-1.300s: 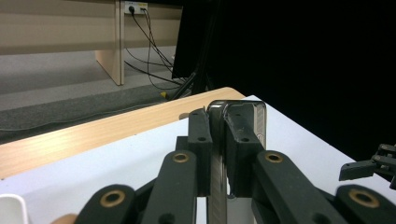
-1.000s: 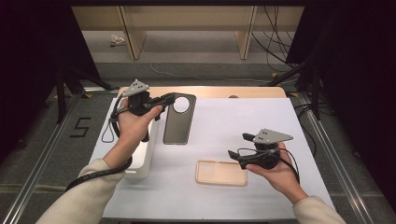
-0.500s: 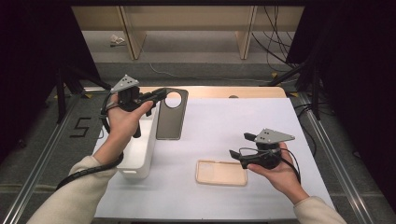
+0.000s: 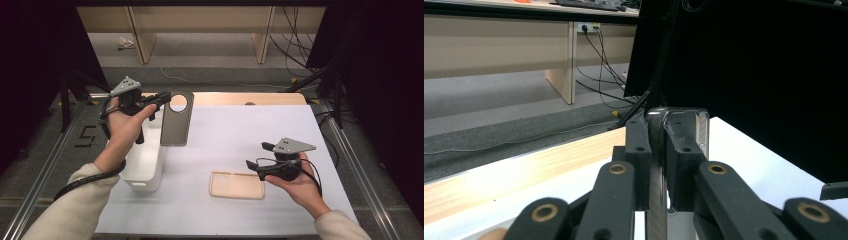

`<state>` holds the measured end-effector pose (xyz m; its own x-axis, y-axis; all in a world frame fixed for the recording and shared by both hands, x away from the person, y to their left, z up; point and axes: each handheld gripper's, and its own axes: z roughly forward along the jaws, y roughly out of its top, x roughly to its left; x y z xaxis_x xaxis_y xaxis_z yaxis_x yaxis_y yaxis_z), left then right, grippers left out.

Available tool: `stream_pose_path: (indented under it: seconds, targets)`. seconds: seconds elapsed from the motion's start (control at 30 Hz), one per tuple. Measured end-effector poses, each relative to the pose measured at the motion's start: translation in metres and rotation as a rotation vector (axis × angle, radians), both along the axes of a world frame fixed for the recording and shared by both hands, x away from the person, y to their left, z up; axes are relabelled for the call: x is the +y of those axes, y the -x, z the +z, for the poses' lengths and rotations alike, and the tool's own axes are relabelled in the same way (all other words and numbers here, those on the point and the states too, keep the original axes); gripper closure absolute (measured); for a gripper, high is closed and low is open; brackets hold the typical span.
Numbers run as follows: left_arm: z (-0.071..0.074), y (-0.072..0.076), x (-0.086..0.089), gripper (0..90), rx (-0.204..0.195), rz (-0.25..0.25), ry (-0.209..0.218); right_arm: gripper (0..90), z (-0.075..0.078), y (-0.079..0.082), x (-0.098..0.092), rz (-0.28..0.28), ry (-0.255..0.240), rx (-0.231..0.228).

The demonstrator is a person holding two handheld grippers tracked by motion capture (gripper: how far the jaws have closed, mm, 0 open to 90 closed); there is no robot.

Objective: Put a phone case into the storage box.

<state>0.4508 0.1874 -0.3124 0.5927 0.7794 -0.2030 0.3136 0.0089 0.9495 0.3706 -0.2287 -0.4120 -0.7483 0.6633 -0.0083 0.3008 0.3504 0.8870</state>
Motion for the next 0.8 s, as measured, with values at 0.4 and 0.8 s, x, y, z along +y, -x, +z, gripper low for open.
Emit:
stream_pose_path:
  seconds: [0.4, 0.8]
  targets:
    - [0.001, -0.006, 0.014, 81.7, -0.005, 0.009, 0.002, 16.5, -0.001, 0.000, 0.000, -0.002, 0.003, 0.002]
    - [0.002, -0.010, 0.025, 81.7, -0.005, 0.027, -0.003, 16.5, 0.000, 0.000, -0.001, -0.006, 0.000, -0.002]
